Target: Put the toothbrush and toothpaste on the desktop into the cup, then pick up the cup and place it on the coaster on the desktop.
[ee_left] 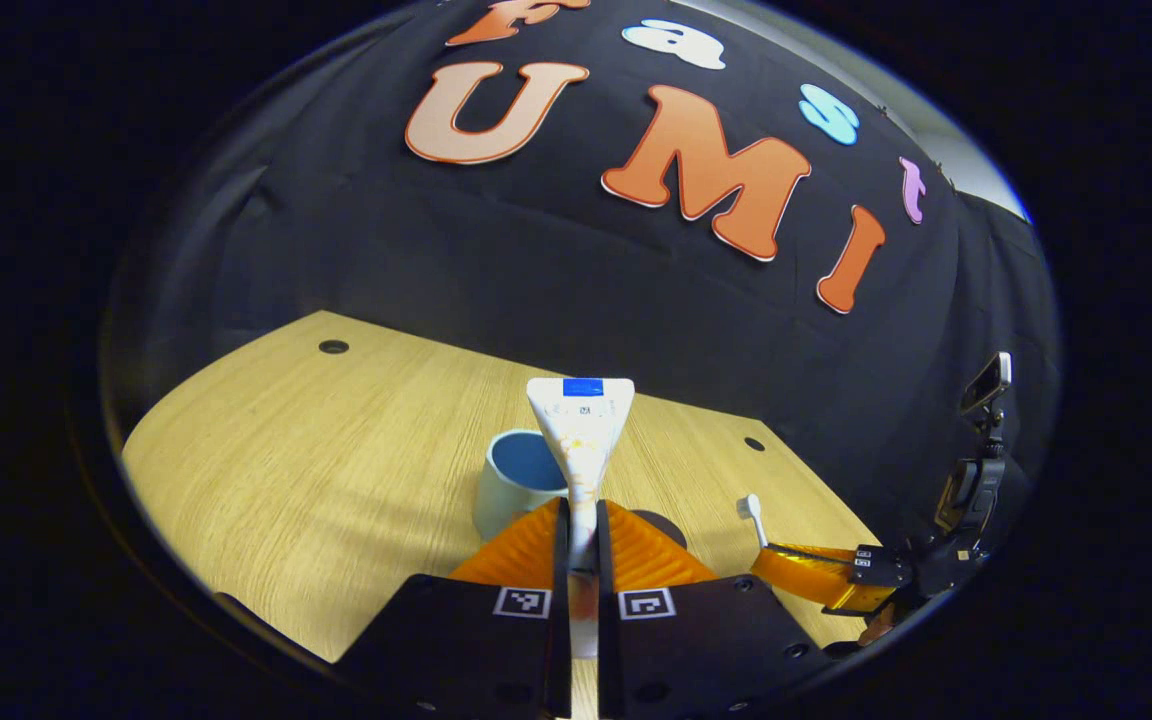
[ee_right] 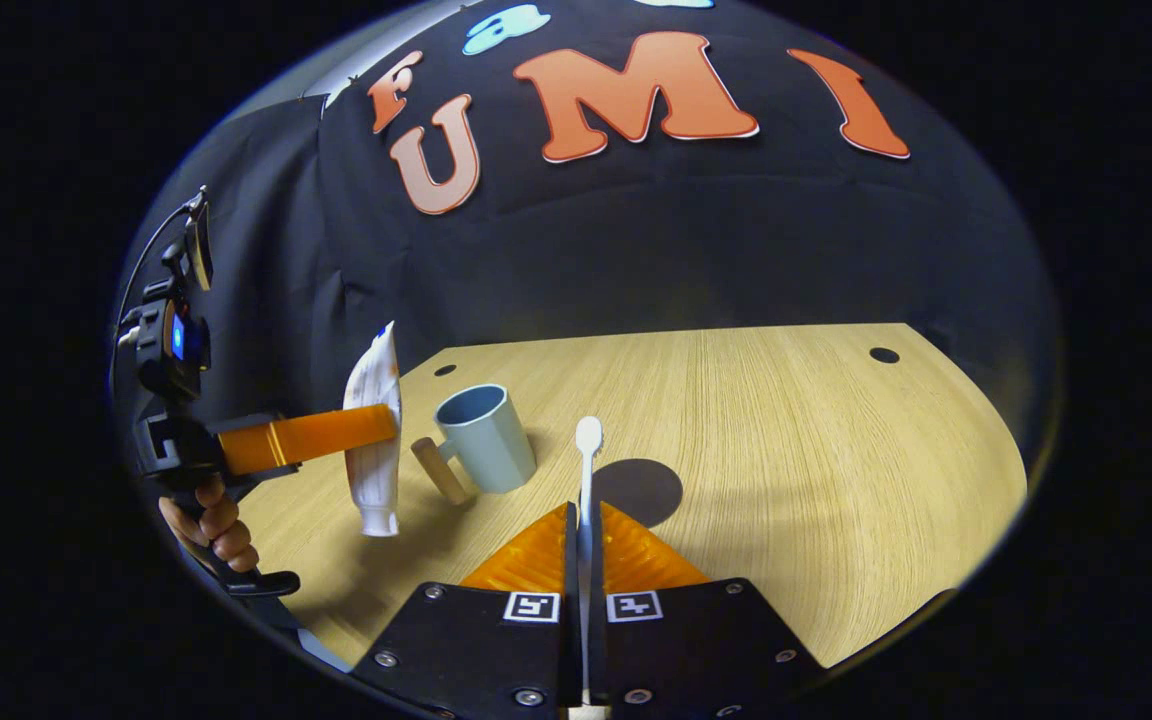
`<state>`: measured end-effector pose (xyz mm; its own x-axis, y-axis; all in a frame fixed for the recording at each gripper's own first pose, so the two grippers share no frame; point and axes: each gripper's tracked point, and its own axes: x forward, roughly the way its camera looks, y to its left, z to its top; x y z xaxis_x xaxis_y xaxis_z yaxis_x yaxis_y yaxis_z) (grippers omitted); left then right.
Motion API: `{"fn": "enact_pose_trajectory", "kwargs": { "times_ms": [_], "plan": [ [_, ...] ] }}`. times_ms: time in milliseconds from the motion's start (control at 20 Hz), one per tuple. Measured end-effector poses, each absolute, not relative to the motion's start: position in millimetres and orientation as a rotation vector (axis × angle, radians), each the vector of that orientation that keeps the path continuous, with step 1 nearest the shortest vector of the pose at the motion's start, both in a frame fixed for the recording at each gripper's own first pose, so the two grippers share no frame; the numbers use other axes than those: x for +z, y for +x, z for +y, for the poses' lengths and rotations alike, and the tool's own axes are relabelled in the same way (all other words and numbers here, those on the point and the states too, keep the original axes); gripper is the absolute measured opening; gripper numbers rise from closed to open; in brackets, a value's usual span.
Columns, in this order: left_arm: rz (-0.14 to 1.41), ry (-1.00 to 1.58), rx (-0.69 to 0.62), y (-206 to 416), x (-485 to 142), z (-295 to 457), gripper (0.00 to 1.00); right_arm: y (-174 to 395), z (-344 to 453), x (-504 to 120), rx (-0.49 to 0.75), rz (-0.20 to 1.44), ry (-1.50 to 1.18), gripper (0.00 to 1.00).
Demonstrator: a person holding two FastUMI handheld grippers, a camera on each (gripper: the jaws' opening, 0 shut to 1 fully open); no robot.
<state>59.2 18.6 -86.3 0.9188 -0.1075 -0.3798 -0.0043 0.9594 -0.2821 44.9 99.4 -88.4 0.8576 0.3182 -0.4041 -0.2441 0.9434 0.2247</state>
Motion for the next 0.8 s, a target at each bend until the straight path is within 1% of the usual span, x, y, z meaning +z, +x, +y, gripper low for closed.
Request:
{"fn": "enact_pose_trajectory", "kwargs": {
  "times_ms": [150, 350, 700, 800],
  "plan": [
    [0.355, -0.284, -0.047, 69, -80, 24, 0.1, 53, 100, -75, 0.305, 0.398, 0.166, 0.03],
    [0.269, -0.249, -0.015, 104, -60, 39, 0.1, 59, 104, -53, 0.338, 0.297, 0.164, 0.03],
    [0.146, -0.25, 0.01, 144, -41, 54, 0.1, 83, 113, -39, 0.359, 0.228, 0.159, 0.02],
    [0.12, -0.236, 0.022, 148, -41, 56, 0.1, 90, 110, -38, 0.342, 0.216, 0.142, 0.03]
  ]
}}
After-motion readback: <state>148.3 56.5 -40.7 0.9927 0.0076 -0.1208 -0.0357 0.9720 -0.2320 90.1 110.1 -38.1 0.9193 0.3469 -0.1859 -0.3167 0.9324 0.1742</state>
